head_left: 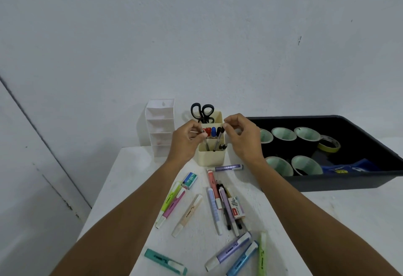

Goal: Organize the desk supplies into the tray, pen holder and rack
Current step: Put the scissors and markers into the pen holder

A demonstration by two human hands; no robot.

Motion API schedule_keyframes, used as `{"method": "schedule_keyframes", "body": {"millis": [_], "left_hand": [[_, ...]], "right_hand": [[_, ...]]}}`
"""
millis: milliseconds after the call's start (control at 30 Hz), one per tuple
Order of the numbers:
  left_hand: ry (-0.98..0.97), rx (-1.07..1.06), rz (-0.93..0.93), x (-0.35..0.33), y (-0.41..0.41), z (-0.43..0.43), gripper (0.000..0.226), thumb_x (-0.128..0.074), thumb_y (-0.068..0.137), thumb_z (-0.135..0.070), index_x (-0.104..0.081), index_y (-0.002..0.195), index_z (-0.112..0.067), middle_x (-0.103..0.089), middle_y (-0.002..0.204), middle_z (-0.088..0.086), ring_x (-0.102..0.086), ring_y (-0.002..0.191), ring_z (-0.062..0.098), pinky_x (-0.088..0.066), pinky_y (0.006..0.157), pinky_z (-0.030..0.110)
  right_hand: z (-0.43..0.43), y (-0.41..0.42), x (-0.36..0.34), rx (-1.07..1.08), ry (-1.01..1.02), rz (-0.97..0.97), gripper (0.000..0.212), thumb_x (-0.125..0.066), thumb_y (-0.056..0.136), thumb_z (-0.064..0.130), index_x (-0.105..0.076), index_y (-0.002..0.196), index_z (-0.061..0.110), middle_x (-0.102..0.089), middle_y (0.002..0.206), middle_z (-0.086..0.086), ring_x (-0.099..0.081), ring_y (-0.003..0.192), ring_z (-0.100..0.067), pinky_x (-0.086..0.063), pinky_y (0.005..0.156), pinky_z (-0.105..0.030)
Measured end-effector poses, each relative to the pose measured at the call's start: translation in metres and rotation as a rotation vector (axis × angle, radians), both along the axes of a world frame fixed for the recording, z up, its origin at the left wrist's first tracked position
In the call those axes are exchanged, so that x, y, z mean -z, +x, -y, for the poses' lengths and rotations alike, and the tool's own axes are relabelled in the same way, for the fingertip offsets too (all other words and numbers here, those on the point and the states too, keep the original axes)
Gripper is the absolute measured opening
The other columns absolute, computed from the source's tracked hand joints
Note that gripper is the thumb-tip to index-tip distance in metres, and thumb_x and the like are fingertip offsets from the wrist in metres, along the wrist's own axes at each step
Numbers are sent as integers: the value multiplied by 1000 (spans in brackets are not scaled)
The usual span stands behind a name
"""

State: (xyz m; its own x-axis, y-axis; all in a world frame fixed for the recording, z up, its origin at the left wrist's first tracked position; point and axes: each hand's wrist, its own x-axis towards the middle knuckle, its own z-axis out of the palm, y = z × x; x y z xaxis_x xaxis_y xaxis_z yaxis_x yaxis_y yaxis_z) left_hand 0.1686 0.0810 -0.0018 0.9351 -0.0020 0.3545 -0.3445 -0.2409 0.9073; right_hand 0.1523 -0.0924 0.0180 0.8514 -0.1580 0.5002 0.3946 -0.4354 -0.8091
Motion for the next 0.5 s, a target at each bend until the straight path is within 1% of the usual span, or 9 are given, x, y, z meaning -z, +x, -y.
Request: {"method": "schedule_keyframes", "body": {"millis": [67,133,233,333,400,433,500], "left_hand": [[16,-12,-11,5,2,1,13,-74,82,-9,-61,84,-13,-68,86,2,-70,84,20,-59,81,42],[43,-16,-8,9,4,3,14,-75,81,-10,-62,84,-13,-68,86,3,-69,84,20,-59,81,41],[111,-12,19,14,4,7,16,-75,81,-10,-61,83,-16,-67,85,0,-68,83,16,-58,80,32],[187,-9,44,19,5,11,18,-76,81,-12,-60,83,-20,-67,85,-1,-67,83,13,-54,77,22],[213,5,44,22,4,14,17,-76,80,-12,-61,84,-17,-67,85,0,-67,83,11,-51,73,12],[225,10,39,24,4,15,16,-77,80,-10,-62,84,-15,-67,85,0,-67,83,9,-50,72,10],[238,31,22,29,4,15,17,-77,78,-7,-63,86,-12,-68,88,0,-68,86,9,-51,74,11]], "right_hand": [[1,0,1,5,-16,14,5,-68,89,17,-67,93,20,-65,85,16,-58,79,8,-46,70,-8],[3,2,4,2,-25,23,6,-68,89,17,-68,94,20,-66,86,14,-59,80,6,-45,69,-7],[4,6,12,-28,-59,-8,5,-69,88,18,-68,92,21,-67,86,14,-61,80,2,-48,71,-11],[3,7,26,-70,-113,-31,6,-70,87,15,-69,90,20,-66,83,16,-61,80,2,-45,70,-9],[2,6,36,-92,-132,-40,6,-70,87,16,-70,92,20,-66,85,17,-61,82,-1,-45,72,-13],[2,5,41,-97,-125,-48,7,-70,87,17,-70,93,20,-66,86,17,-62,84,-3,-46,72,-17],[6,3,50,-91,-88,-67,10,-70,87,21,-69,97,22,-66,91,18,-61,89,-6,-48,72,-22]]}}
